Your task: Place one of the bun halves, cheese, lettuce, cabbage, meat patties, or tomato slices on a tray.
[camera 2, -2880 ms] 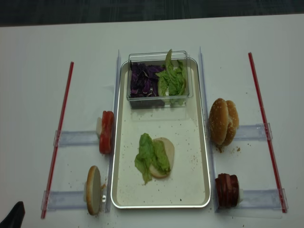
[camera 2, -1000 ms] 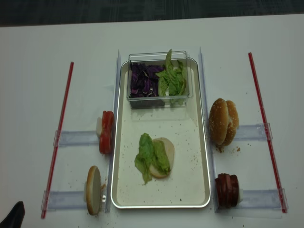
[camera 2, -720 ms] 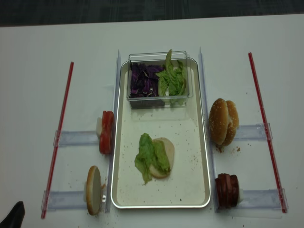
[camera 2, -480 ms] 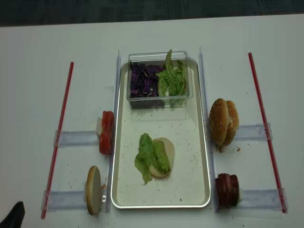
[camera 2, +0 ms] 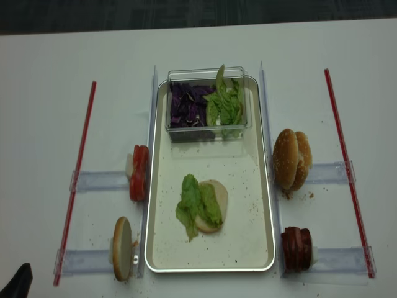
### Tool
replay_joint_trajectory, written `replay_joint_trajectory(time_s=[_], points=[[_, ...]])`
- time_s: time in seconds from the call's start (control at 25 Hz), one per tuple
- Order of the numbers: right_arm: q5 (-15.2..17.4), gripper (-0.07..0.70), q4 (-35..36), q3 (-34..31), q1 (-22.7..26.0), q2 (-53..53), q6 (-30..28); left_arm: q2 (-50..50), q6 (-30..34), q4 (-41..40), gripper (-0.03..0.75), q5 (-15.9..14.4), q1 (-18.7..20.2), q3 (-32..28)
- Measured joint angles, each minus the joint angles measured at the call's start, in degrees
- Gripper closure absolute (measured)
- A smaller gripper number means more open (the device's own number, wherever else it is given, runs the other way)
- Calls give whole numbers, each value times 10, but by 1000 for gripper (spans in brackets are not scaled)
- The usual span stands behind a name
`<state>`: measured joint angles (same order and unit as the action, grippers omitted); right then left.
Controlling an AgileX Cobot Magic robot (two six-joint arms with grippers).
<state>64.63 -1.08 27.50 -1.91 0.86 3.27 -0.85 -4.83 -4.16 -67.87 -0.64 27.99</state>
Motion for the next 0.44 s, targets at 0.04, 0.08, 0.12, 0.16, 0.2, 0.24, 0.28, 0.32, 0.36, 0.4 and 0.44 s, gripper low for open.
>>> replay_joint_trajectory(time_s=[0.04,0.08,0.12,0.16,0.2,0.24,0.28,0.32,0.36,0.4,0.44], points=[[0,-48,0,0,0,0,0,0,0,0,97,0,0,0],[0,-48,0,0,0,0,0,0,0,0,97,0,0,0],[0,-48,0,0,0,0,1,0,0,0,97,0,0,0],[0,-48,0,0,0,0,1,0,0,0,97,0,0,0],[0,-48,0,0,0,0,1,0,0,0,97,0,0,0],[0,-48,0,0,0,0,1,0,0,0,97,0,0,0],[0,-48,0,0,0,0,1,0,0,0,97,0,0,0],[0,-48,0,0,0,0,1,0,0,0,97,0,0,0],[0,-48,0,0,0,0,1,0,0,0,97,0,0,0],[0,-48,0,0,0,0,1,0,0,0,97,0,0,0],[0,-48,0,0,0,0,1,0,0,0,97,0,0,0]])
